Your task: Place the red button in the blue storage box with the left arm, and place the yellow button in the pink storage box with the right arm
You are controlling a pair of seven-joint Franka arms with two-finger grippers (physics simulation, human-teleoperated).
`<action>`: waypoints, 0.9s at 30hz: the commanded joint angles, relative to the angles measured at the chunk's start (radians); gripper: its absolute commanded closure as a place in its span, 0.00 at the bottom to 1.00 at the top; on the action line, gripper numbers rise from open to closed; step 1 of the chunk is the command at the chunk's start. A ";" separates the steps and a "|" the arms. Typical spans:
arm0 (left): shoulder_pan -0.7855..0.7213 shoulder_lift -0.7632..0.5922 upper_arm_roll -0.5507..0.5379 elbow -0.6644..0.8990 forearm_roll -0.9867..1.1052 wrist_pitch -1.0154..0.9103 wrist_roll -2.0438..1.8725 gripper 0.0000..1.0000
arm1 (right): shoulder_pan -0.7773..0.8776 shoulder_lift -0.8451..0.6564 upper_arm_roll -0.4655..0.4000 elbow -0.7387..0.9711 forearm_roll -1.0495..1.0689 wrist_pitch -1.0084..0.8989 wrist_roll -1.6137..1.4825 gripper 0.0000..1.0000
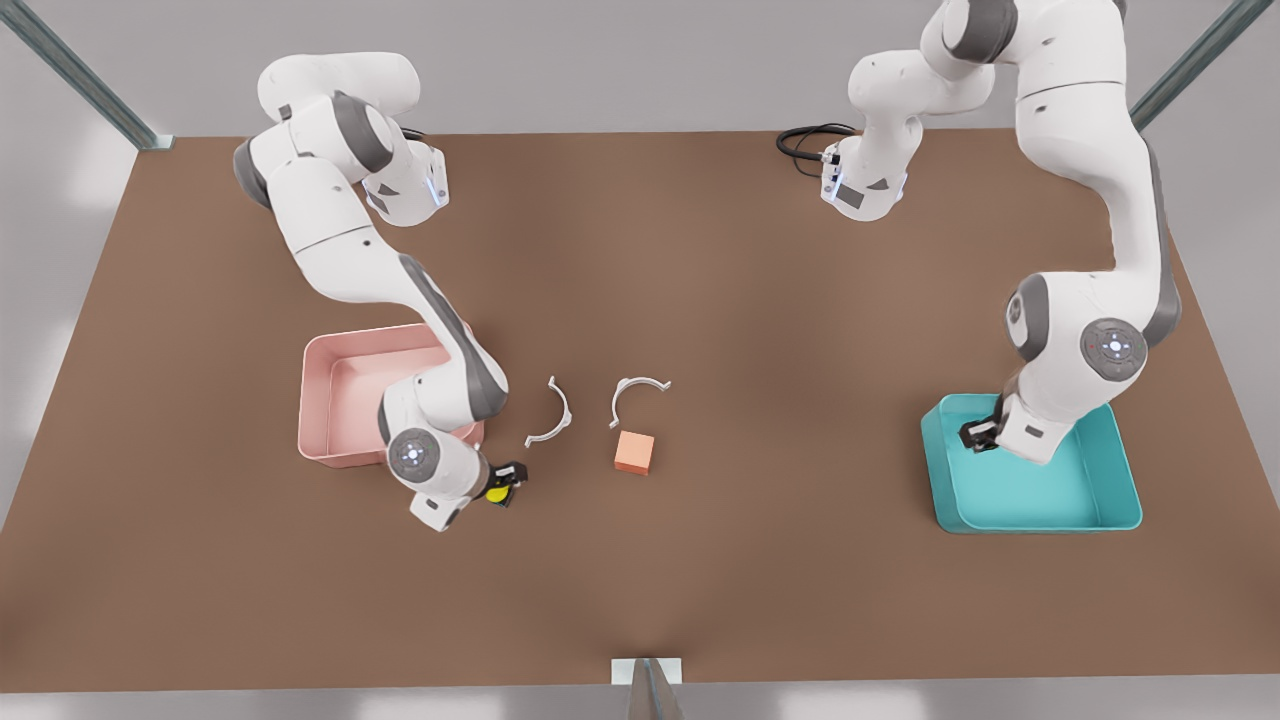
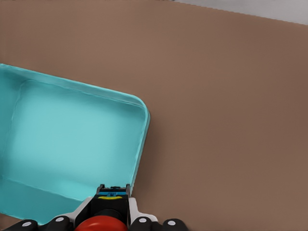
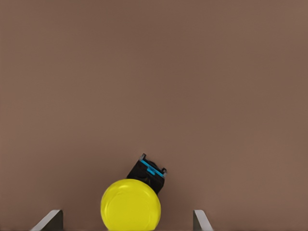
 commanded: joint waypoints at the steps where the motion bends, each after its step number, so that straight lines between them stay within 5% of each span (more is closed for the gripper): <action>1: 0.050 0.042 -0.001 0.046 -0.015 -0.055 0.695 0.58 | 0.006 0.003 0.004 0.000 -0.001 0.001 -0.056 0.00; 11: 0.134 0.320 0.002 0.154 -0.108 0.121 0.721 0.49 | 0.005 0.048 0.004 -0.006 -0.002 0.038 -0.065 0.10; 12: 0.134 0.332 0.004 0.152 -0.116 0.142 0.722 0.40 | 0.005 0.053 0.004 -0.006 -0.002 0.039 -0.065 0.10; 14: 0.136 0.333 0.005 0.152 -0.118 0.140 0.722 0.00 | 0.005 0.054 0.004 -0.006 -0.002 0.039 -0.065 0.15; 20: 0.125 0.223 0.004 0.174 -0.116 -0.038 0.672 0.00 | 0.005 0.074 0.001 -0.005 -0.004 0.079 -0.066 0.16; 22: 0.087 0.203 -0.001 0.310 -0.113 -0.230 0.529 0.00 | 0.006 0.074 0.001 -0.005 -0.007 0.081 -0.069 0.16; 27: 0.071 -0.035 -0.065 0.304 -0.112 -0.311 0.299 0.00 | 0.005 0.073 0.007 0.000 -0.045 0.081 -0.065 0.16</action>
